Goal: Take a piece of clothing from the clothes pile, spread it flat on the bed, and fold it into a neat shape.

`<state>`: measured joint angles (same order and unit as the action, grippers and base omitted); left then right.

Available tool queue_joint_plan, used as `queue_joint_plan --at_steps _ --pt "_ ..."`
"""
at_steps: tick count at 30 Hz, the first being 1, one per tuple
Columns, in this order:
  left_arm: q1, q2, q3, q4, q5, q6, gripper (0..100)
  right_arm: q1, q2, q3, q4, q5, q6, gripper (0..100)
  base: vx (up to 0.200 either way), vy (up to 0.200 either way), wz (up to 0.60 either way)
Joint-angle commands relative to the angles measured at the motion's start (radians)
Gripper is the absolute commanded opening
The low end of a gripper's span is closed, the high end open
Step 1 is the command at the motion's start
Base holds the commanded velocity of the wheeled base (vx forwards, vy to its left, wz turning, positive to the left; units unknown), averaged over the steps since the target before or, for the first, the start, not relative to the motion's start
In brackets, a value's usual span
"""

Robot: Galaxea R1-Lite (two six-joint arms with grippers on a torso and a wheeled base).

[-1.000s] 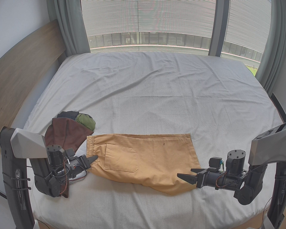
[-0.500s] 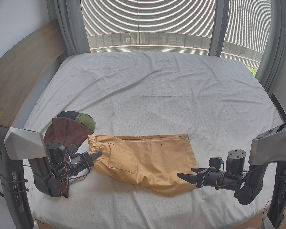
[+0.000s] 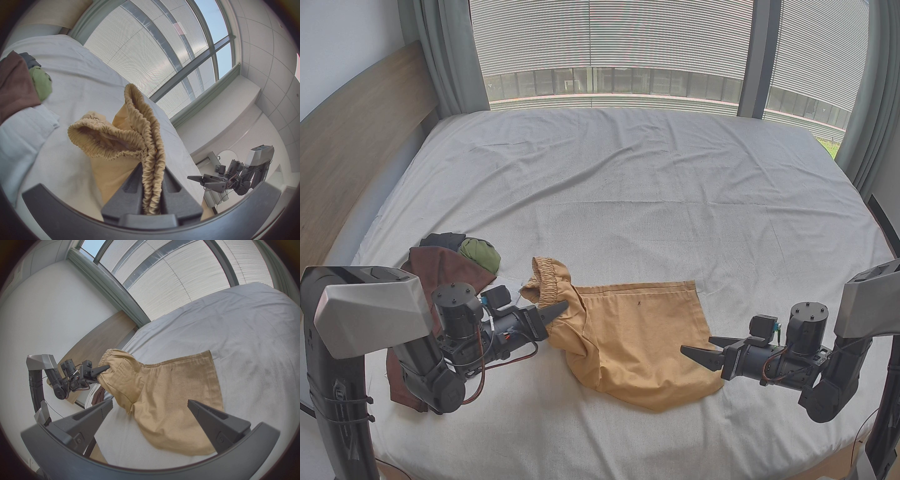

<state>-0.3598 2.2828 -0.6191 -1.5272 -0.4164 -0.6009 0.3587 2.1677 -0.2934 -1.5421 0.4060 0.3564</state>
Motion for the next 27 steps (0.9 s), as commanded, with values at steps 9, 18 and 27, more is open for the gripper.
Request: queue_joint_plan --at_steps 9,18,27 --pt "-0.119 0.106 -0.128 -0.005 0.044 -0.037 0 -0.047 -0.058 -0.01 0.0 0.002 -0.011 100 0.0 0.0 0.0" --pt "-0.189 0.115 -0.206 0.044 0.051 -0.048 0 -0.07 -0.066 -0.016 0.0 0.008 -0.011 100 0.0 0.0 0.0" --pt "-0.217 0.138 -0.264 0.102 0.051 -0.048 0 -0.072 -0.068 -0.018 0.0 0.008 -0.011 100 0.0 0.0 0.0"
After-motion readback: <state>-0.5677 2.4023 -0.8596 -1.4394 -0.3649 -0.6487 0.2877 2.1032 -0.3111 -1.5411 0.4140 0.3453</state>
